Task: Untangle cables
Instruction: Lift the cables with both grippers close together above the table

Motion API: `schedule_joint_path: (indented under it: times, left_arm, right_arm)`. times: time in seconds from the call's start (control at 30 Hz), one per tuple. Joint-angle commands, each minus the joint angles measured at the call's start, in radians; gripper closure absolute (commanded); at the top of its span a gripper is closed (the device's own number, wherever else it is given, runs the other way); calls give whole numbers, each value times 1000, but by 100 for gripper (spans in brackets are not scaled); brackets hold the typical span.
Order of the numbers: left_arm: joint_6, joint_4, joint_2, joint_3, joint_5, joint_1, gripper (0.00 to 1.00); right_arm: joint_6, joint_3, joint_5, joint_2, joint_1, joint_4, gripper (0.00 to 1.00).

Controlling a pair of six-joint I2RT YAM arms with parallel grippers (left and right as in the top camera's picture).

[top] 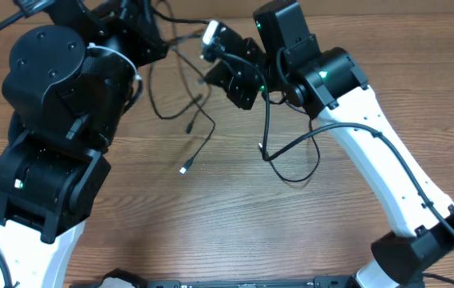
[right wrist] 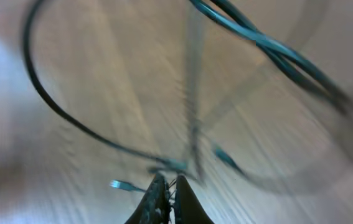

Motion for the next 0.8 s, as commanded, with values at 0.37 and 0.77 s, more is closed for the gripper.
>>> schedule_joint_path:
  times: [0.37,0.77]
  left_arm:
    - [10,18,-54,24,-94,-5,96]
    - [-71,246,-72,24,194,-5,96]
  right_arm:
    - [59,0,113,-108,2,-5,0]
    - [48,0,-77,-15,3,140,5]
